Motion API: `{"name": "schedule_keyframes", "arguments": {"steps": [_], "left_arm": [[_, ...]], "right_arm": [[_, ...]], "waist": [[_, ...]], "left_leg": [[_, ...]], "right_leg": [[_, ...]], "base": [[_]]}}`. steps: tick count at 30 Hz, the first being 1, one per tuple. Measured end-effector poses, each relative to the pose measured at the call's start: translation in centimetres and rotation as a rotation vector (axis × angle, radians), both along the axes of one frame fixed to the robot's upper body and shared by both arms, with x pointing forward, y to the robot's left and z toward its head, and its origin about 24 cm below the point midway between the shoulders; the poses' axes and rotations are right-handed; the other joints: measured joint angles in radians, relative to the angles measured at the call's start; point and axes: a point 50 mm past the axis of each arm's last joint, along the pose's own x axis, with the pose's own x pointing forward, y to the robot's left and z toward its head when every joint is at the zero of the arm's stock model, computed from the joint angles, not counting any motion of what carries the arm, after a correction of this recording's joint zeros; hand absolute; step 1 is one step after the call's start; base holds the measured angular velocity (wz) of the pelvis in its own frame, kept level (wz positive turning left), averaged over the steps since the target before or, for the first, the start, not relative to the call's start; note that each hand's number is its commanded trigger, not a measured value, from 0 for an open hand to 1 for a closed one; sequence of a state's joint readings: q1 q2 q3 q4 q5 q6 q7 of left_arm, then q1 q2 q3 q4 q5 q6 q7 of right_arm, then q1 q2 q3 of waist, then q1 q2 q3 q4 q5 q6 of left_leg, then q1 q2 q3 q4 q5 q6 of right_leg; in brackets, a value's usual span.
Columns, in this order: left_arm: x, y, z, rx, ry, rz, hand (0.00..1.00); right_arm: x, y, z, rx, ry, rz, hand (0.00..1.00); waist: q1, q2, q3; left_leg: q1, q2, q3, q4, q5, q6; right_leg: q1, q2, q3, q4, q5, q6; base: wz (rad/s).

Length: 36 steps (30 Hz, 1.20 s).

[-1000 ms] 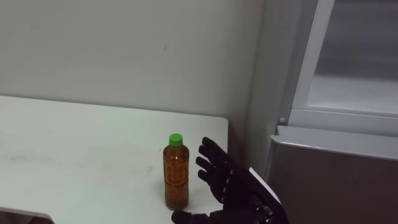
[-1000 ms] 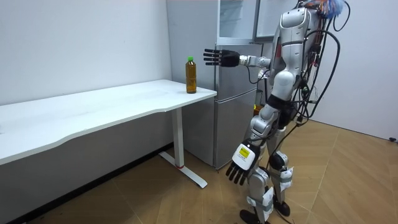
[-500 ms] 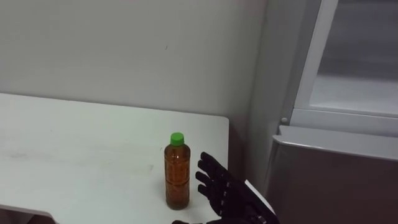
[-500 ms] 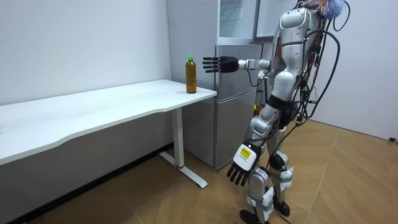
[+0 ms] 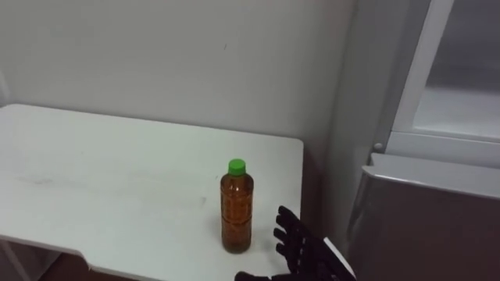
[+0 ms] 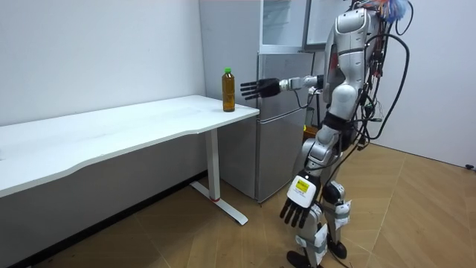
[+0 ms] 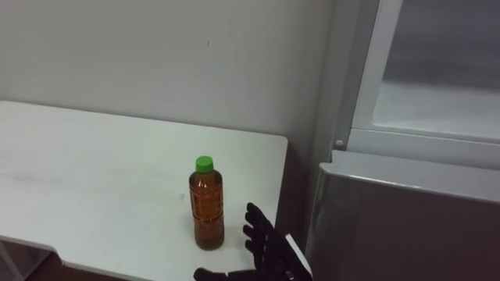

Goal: Put the bottle in the upper fridge

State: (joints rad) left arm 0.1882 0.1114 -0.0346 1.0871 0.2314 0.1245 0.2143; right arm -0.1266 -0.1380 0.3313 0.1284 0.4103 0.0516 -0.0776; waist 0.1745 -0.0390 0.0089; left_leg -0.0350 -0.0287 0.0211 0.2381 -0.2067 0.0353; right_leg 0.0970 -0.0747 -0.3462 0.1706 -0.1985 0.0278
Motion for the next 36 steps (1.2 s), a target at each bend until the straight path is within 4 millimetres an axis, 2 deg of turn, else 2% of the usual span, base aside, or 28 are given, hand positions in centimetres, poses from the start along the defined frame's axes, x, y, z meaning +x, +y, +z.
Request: {"name": "schedule_keyframes", "arguments": {"steps": [2, 5, 14, 19, 28, 33, 36], "left_arm": [[0.0, 0.0, 0.0, 0.0, 0.002, -0.004, 0.0], [0.1, -0.1, 0.0, -0.001, 0.0, -0.011, 0.0], [0.1, -0.4, -0.1, -0.005, 0.007, -0.04, 0.0], [0.3, -0.6, -0.1, -0.009, 0.002, -0.048, 0.0], [0.6, -0.7, -0.1, -0.011, -0.002, -0.06, 0.0], [0.4, -1.1, -0.2, -0.019, 0.011, -0.063, 0.0], [0.2, -1.4, -0.2, -0.024, 0.021, -0.06, 0.0]], "right_arm": [[0.9, -0.1, -1.1, -0.027, 0.049, -0.059, 0.0], [1.6, -0.3, -1.6, -0.054, 0.078, -0.108, 0.0], [2.8, -0.5, -0.8, -0.077, 0.054, -0.166, 0.0], [3.2, -0.7, -0.9, -0.111, 0.04, -0.183, 0.0], [4.0, -0.7, -0.9, -0.181, 0.024, -0.211, 0.0], [4.1, -0.6, -0.8, -0.217, 0.008, -0.224, 0.0], [4.1, -0.4, -0.7, -0.219, 0.003, -0.236, 0.0]], "waist": [[0.004, -0.003, -0.0008], [0.006, -0.007, -0.0021], [0.009, -0.004, 0.0015], [0.011, 0.003, 0.007], [0.025, 0.01, 0.011], [0.029, 0.013, 0.0093], [0.033, 0.012, 0.0054]], "left_leg": [[-0.01, -0.001, -0.006, -0.001, 0.004, -0.001], [-0.025, -0.001, -0.015, -0.001, 0.009, -0.001], [-0.061, -0.002, -0.026, 0.002, 0.016, -0.002], [-0.06, -0.003, -0.029, -0.001, 0.019, 0.001], [-0.062, -0.004, -0.035, -0.001, 0.024, 0.004], [-0.068, -0.016, -0.06, -0.002, 0.03, 0.002], [-0.073, -0.019, -0.071, -0.002, 0.035, 0.002]], "right_leg": [[-0.008, 0.0, -0.006, 0.0, 0.0, 0.0], [-0.019, -0.001, -0.016, 0.0, 0.002, -0.001], [-0.048, -0.003, -0.046, 0.001, 0.004, -0.004], [-0.046, -0.009, -0.07, 0.002, 0.007, -0.002], [-0.047, -0.012, -0.07, 0.003, 0.009, 0.0], [-0.048, -0.012, -0.081, 0.002, 0.01, 0.0], [-0.048, -0.013, -0.094, 0.002, 0.01, 0.0]], "base": [[0.06], [0.09], [0.04], [0.02], [0.01], [0.11], [0.12]]}}
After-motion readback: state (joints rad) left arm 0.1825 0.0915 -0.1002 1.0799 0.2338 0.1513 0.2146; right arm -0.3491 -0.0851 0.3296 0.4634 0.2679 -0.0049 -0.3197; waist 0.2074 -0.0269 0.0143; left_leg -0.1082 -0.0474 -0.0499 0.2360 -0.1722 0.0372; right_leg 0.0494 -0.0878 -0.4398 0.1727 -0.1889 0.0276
